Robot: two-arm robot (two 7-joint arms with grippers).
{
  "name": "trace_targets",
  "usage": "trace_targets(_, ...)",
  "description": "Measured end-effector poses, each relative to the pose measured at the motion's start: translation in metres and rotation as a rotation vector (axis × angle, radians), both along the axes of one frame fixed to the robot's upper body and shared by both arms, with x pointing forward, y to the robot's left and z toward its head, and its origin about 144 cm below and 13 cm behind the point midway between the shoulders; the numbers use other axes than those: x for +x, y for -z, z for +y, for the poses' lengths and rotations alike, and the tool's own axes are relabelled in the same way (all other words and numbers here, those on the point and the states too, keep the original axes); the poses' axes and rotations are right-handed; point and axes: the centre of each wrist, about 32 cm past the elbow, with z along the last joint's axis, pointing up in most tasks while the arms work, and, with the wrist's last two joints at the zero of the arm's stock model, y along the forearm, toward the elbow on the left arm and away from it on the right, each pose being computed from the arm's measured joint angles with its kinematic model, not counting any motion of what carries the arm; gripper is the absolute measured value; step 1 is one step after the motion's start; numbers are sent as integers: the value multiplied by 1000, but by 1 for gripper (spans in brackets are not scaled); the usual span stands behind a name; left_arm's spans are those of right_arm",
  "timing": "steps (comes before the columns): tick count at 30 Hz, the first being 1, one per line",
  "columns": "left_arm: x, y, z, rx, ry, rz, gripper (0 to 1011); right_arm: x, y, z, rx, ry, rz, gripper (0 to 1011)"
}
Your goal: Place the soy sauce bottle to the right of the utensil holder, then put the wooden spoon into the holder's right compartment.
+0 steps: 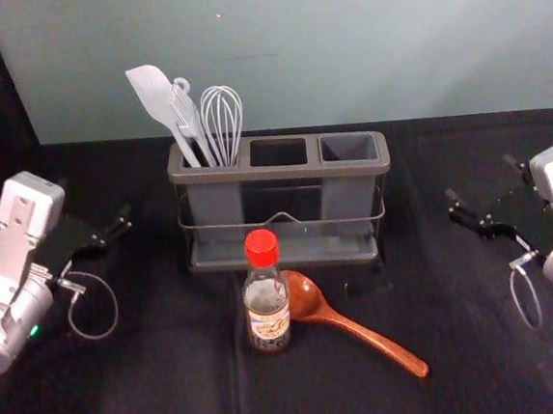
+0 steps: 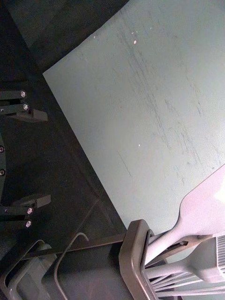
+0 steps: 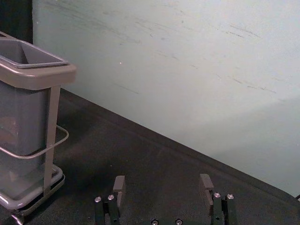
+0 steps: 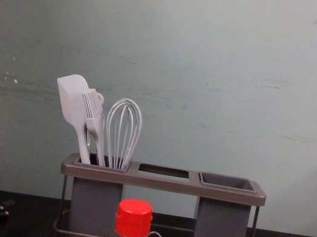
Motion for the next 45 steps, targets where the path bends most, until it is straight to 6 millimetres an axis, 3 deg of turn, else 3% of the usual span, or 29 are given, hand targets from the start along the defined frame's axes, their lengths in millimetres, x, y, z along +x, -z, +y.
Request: trace_targets(45,0,0,0,0,0,0,1005,0,0,0,0,0,0,1004)
